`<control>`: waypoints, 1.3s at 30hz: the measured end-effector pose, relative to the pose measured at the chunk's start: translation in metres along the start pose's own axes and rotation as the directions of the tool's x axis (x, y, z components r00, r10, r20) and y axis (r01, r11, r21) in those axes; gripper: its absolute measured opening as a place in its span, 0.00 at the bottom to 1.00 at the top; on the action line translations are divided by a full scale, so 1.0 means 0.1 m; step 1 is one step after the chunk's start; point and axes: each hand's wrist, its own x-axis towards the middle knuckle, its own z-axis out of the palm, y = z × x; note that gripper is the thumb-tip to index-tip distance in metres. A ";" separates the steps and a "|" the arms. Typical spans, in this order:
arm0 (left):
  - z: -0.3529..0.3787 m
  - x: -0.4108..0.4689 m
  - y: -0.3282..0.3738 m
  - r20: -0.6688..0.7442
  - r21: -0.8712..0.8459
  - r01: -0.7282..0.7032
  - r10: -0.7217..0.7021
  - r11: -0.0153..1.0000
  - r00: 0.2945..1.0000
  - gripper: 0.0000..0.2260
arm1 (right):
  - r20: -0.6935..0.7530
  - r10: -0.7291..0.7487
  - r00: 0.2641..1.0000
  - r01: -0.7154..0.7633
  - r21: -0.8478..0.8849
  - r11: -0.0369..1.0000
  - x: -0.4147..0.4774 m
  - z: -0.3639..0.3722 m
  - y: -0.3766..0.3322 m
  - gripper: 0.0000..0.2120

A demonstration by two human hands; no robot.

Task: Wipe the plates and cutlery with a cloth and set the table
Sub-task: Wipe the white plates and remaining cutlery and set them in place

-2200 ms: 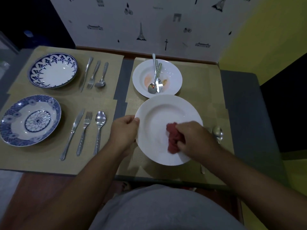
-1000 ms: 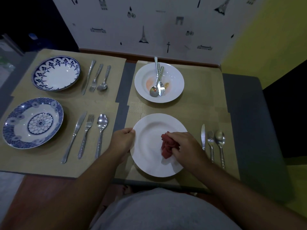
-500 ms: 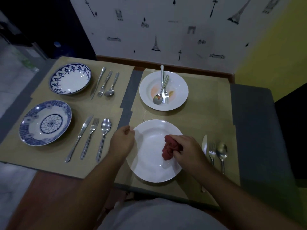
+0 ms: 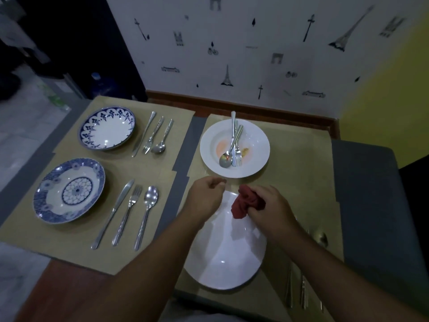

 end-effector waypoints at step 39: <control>0.00 1.81 0.78 0.312 -0.288 0.190 -0.095 0.939 0.945 0.06 | -0.301 0.069 0.951 -0.067 0.016 0.998 1.47 -0.01 -0.10 0.19</control>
